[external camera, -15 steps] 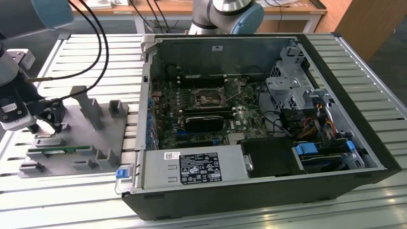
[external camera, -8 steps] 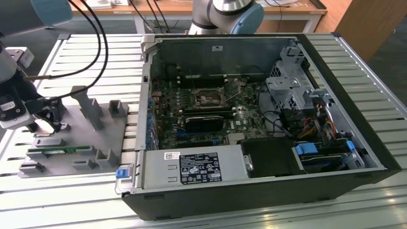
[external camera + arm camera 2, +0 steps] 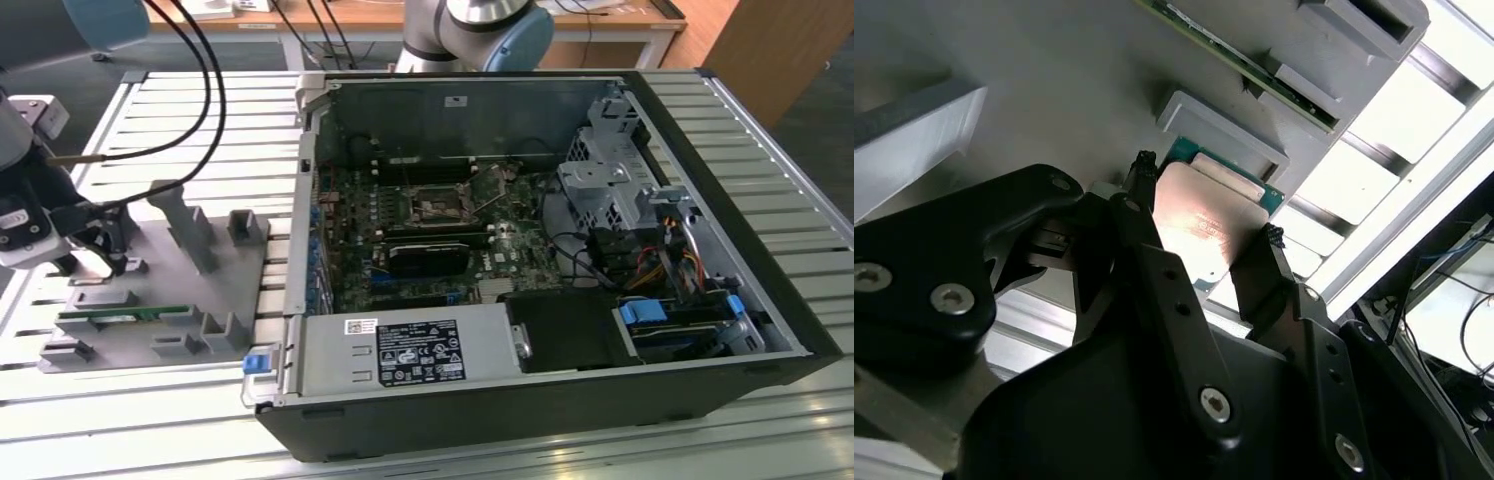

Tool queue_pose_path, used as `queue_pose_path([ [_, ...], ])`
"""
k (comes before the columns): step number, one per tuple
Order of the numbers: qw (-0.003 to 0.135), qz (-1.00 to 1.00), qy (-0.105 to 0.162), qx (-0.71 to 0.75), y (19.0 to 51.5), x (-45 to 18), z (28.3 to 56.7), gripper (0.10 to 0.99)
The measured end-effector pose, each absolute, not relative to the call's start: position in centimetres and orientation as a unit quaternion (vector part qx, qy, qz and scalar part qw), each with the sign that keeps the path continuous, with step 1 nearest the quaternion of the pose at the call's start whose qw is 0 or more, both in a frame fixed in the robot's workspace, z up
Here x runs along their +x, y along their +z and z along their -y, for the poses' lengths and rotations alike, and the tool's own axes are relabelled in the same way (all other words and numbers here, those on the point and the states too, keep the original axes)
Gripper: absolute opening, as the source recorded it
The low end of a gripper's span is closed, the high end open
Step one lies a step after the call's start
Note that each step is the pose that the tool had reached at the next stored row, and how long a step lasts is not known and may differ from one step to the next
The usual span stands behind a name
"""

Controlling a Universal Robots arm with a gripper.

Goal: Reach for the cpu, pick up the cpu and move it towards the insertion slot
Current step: 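Pick up the cpu and move it towards the insertion slot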

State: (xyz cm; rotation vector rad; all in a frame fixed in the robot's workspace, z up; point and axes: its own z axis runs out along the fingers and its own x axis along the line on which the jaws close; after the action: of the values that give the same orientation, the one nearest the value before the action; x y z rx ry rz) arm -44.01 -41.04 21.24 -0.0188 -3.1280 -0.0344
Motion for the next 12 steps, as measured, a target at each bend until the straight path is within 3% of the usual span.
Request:
queue_pose_path([
  [12, 0.007, 1.000, -0.011, -0.006, 21.92, -44.01, 41.03, 0.545],
])
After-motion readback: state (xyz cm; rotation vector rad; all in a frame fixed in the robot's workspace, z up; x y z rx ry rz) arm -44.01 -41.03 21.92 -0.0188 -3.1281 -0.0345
